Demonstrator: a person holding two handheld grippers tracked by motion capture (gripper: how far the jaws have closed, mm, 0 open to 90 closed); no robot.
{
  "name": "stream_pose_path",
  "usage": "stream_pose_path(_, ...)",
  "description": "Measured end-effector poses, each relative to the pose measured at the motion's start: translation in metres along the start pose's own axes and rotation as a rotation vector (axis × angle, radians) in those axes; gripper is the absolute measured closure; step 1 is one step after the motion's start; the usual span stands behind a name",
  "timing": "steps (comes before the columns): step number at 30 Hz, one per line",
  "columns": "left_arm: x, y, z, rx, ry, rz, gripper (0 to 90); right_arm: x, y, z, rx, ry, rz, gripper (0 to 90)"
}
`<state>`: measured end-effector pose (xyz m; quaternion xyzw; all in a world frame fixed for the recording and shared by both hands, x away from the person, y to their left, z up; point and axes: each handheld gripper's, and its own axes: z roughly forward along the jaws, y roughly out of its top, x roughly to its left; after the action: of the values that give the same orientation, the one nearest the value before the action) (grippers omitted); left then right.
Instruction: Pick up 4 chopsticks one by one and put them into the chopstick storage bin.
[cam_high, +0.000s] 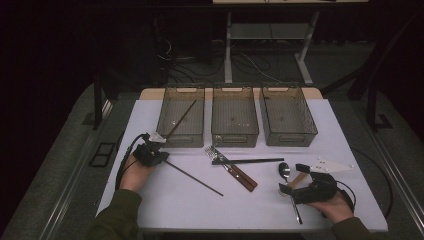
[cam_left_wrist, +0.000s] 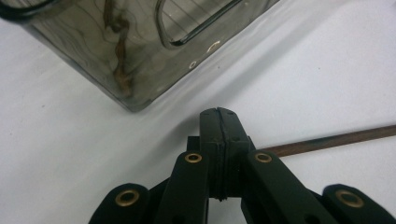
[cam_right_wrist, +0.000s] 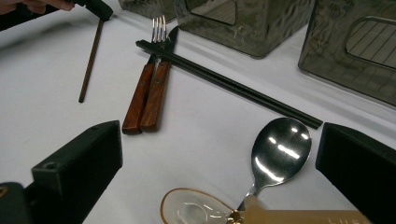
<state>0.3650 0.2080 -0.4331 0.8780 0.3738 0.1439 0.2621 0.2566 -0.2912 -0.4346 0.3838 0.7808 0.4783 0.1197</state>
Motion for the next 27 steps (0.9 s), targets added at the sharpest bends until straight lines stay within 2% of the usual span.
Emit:
stream_pose_path(8, 0.000, -0.005, -0.004, 0.006, -0.005, 0.006, 89.9, 0.000, 0.000, 0.000, 0.000, 0.000, -0.003, 0.4)
stream_pose_path(9, -0.001, -0.006, -0.004, 0.002, -0.005, -0.006, 89.9, 0.000, 0.000, 0.000, 0.000, 0.000, -0.003, 0.4)
stream_pose_path(14, -0.002, -0.007, -0.006, 0.004, 0.001, 0.005, 89.5, 0.000, 0.000, -0.001, -0.001, 0.001, -0.004, 0.5)
stream_pose_path(15, -0.003, -0.007, -0.006, 0.001, 0.012, 0.015, 85.4, 0.000, 0.000, -0.001, -0.001, 0.000, -0.004, 0.5)
stream_pose_path(16, -0.005, -0.007, -0.008, -0.015, 0.004, 0.018, 81.1, 0.000, 0.000, -0.001, -0.001, 0.000, -0.004, 0.5)
stream_pose_path(19, -0.014, -0.004, -0.016, -0.055, -0.033, 0.039, 75.9, 0.000, 0.000, -0.001, -0.001, 0.001, -0.004, 0.5)
stream_pose_path(23, -0.038, 0.003, -0.023, -0.113, -0.115, 0.094, 67.1, 0.000, 0.000, -0.001, -0.003, -0.001, -0.004, 0.5)
stream_pose_path(27, -0.069, 0.010, -0.021, -0.149, -0.238, 0.158, 61.4, 0.000, 0.000, -0.001, -0.003, 0.000, -0.007, 0.4)
